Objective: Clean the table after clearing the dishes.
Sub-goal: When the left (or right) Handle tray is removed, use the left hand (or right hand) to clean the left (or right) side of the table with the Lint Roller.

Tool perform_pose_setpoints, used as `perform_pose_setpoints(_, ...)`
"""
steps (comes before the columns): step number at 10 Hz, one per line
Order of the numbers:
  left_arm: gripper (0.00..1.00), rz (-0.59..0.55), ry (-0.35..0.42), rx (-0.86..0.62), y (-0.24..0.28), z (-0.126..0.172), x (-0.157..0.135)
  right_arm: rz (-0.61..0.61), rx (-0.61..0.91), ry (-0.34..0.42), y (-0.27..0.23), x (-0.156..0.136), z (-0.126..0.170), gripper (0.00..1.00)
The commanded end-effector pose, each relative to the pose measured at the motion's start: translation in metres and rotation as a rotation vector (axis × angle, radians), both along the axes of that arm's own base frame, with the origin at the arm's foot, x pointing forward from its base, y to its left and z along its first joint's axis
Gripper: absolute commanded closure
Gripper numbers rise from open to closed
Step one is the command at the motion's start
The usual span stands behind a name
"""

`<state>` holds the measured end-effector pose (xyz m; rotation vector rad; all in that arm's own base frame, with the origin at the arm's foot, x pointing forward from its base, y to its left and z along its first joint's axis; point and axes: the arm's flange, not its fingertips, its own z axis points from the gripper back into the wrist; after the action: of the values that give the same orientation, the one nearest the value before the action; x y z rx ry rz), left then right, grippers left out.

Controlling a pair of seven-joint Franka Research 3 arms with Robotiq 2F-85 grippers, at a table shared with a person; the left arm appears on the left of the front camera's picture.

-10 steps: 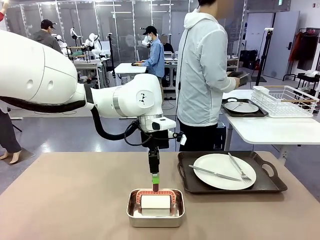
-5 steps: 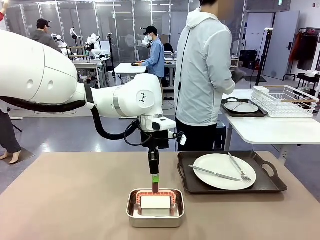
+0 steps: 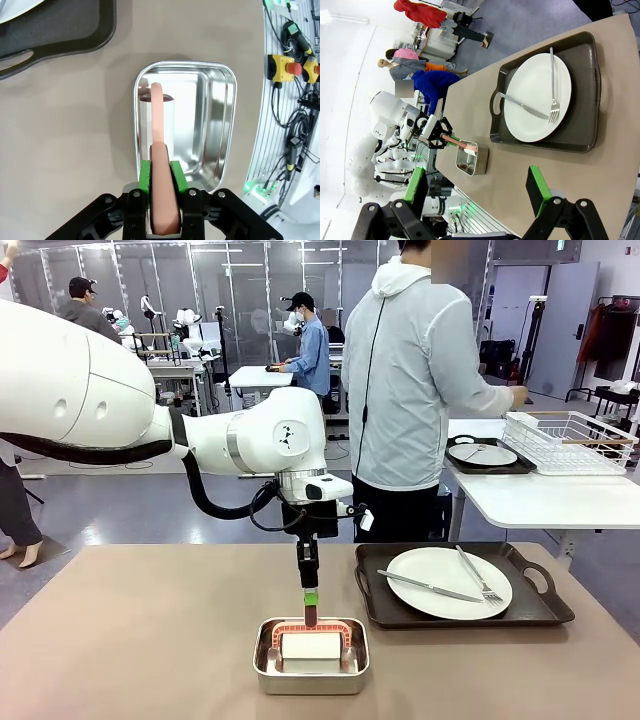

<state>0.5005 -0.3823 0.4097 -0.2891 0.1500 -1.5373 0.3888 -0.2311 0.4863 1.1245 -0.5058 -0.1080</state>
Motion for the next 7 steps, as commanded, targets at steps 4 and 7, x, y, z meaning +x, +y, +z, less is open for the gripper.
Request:
perform_pose_setpoints(4,0.87,0.179,-0.061,0.036,0.011,0.081,-0.029,0.004,0.003,-0.006,0.0,-0.002,0.003,0.0)
perform_pose_setpoints(7,0.87,0.4,-0.125,-0.011,0.041,0.143,-0.034,0.004,0.003,-0.006,0.0,-0.002,0.003,0.0)
